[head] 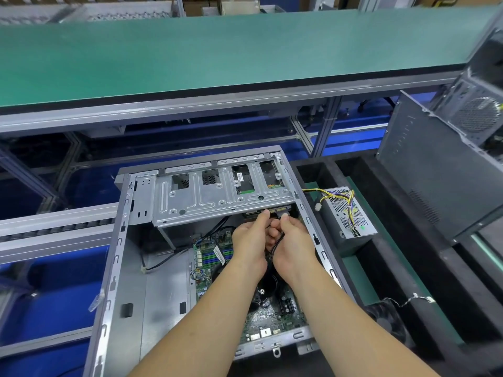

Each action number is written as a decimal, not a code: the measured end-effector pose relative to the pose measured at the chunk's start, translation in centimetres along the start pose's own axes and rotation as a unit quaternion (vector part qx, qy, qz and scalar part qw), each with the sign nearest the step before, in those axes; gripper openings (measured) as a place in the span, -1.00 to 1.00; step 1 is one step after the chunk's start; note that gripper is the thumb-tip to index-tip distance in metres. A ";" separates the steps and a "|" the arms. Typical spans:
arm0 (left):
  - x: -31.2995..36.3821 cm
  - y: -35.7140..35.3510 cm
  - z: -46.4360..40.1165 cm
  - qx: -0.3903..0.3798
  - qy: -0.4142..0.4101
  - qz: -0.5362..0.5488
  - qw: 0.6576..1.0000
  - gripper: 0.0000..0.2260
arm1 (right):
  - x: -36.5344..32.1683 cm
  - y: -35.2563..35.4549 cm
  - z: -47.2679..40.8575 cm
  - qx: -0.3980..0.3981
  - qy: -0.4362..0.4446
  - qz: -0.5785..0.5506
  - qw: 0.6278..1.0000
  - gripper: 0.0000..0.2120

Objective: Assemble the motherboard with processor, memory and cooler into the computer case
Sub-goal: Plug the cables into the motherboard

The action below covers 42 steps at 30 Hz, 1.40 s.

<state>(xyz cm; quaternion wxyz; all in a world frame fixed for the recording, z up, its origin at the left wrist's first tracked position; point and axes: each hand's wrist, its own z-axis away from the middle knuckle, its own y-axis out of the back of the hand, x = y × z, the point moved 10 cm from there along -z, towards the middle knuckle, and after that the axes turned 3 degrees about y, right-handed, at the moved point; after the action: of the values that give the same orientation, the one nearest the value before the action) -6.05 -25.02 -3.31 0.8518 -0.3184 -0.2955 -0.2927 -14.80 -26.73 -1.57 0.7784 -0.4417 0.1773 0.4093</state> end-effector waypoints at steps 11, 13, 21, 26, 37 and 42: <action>0.1 0.1 0.3 0.010 -0.004 -0.006 1.000 -0.80 | 0.1 -0.1 0.0 -0.002 -0.009 -0.006 1.000 -0.92; 0.2 0.1 0.3 0.009 -0.004 -0.010 1.000 -0.79 | 0.0 -0.1 -0.1 -0.008 -0.001 0.029 1.000 -0.87; 0.4 0.1 0.8 0.001 -0.001 -0.021 1.000 -0.80 | -0.5 0.5 -0.7 0.011 0.042 0.142 0.989 -0.84; 0.5 0.3 0.8 0.007 -0.007 -0.006 1.000 -0.72 | -1.7 0.6 -0.7 0.032 0.123 0.313 0.941 -0.71; 0.5 0.3 0.9 0.011 -0.001 -0.025 1.000 -0.74 | -0.7 0.4 -1.0 0.010 0.073 0.189 0.979 -0.74; 0.2 0.2 0.9 0.003 0.016 -0.018 1.000 -0.78 | -0.8 0.6 -0.9 0.014 0.090 0.287 0.953 -0.70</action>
<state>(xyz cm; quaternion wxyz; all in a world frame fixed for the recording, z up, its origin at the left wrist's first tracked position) -6.08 -24.35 -2.73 0.8520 -0.3057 -0.2882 -0.3123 -15.67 -27.70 -1.81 0.6147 -0.3964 0.3719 0.5717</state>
